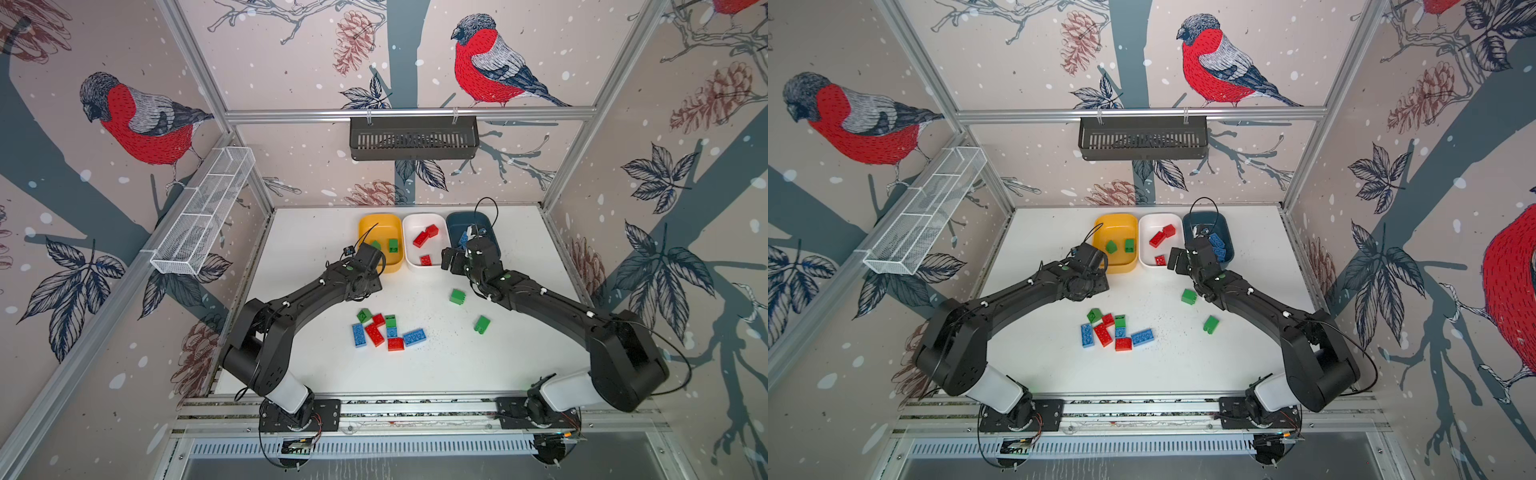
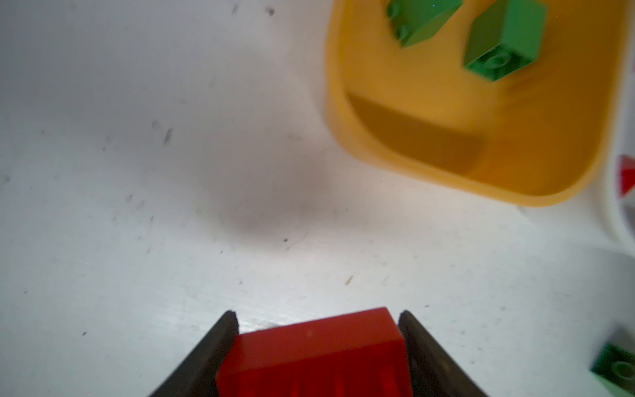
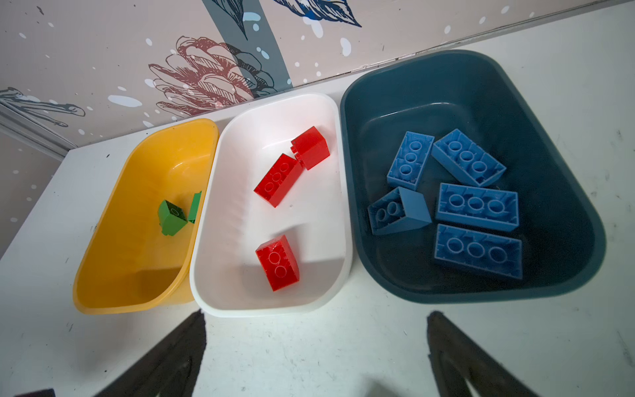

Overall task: Sort the legos into containers by color
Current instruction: 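Carry the red brick over the white tub while the right gripper moves out, then drop the red brick into the white tub while the right gripper lowers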

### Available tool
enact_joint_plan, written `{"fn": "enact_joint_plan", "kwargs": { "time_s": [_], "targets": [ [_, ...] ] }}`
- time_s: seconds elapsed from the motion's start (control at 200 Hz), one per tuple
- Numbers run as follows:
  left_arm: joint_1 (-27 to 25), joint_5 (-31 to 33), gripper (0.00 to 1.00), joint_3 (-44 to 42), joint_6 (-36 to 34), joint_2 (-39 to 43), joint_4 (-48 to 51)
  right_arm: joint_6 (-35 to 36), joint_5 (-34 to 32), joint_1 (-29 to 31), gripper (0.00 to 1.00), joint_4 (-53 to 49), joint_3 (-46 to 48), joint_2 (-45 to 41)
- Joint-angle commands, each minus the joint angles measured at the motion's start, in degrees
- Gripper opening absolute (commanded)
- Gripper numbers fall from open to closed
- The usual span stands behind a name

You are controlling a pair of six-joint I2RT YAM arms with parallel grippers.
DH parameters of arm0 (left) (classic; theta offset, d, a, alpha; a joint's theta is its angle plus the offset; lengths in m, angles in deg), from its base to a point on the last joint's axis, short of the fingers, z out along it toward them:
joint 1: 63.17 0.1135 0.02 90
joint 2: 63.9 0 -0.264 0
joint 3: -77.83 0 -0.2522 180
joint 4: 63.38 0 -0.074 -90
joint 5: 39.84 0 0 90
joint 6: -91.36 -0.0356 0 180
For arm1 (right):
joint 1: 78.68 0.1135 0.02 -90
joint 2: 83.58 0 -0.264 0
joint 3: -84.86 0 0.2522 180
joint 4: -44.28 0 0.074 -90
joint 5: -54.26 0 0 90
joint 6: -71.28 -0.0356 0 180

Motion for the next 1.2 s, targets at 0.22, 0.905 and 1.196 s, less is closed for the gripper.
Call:
{"fn": "enact_joint_plan", "kwargs": {
  "time_s": [0.22,0.905,1.196],
  "targets": [
    [-4.0,-7.5,0.56,19.5,-8.2,-14.1,-11.2,-0.6,-4.5,0.1,0.99,0.4,4.8,-6.2],
    [-5.4,-14.6,0.63,57.3,-17.8,-44.2,-4.3,-2.9,-7.9,-2.7,1.0,-1.5,11.3,-15.8],
    [-5.4,-14.8,0.84,50.9,-19.3,-38.5,-7.6,-2.5,-7.0,-3.0,1.0,3.3,14.8,-17.5]
  ]
}}
